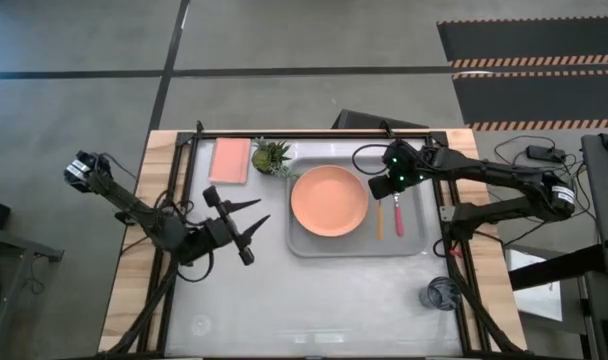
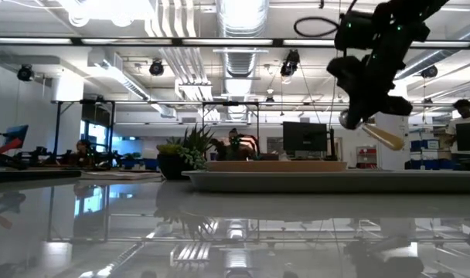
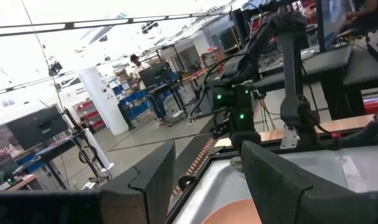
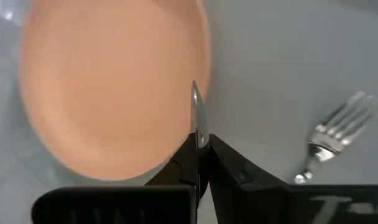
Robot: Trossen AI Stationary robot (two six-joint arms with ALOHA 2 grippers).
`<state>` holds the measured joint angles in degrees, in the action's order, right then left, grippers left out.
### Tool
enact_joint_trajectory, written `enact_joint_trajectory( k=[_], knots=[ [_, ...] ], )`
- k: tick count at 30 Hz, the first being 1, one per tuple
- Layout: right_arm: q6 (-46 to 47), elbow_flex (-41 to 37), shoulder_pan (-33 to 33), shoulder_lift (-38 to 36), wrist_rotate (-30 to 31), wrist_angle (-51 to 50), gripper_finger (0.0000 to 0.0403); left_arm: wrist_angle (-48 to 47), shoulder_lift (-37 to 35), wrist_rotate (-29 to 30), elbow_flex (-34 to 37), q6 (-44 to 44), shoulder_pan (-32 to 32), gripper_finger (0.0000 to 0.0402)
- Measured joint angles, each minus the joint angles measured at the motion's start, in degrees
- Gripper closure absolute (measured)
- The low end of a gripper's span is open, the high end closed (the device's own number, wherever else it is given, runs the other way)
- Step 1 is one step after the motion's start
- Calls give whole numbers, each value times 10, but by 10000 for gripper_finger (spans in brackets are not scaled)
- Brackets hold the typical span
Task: Pick and place plate/cup/fork/spoon on tray
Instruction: Put the orange spoon on the gray tray
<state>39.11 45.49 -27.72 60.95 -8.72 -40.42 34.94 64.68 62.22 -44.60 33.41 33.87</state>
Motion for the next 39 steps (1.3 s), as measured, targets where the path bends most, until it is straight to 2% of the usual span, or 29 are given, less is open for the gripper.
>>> enact_joint_trajectory(
  k=[10,23,39],
  knots=[
    [-38,-10,-42,59,-2,11,394,0,0,2,0,5,0,233],
    [-68,-10,-47,157,-5,54,394,0,0,2,0,5,0,233],
    [-83,-10,-50,176,43,63,366,0,0,2,0,5,0,233]
  ],
)
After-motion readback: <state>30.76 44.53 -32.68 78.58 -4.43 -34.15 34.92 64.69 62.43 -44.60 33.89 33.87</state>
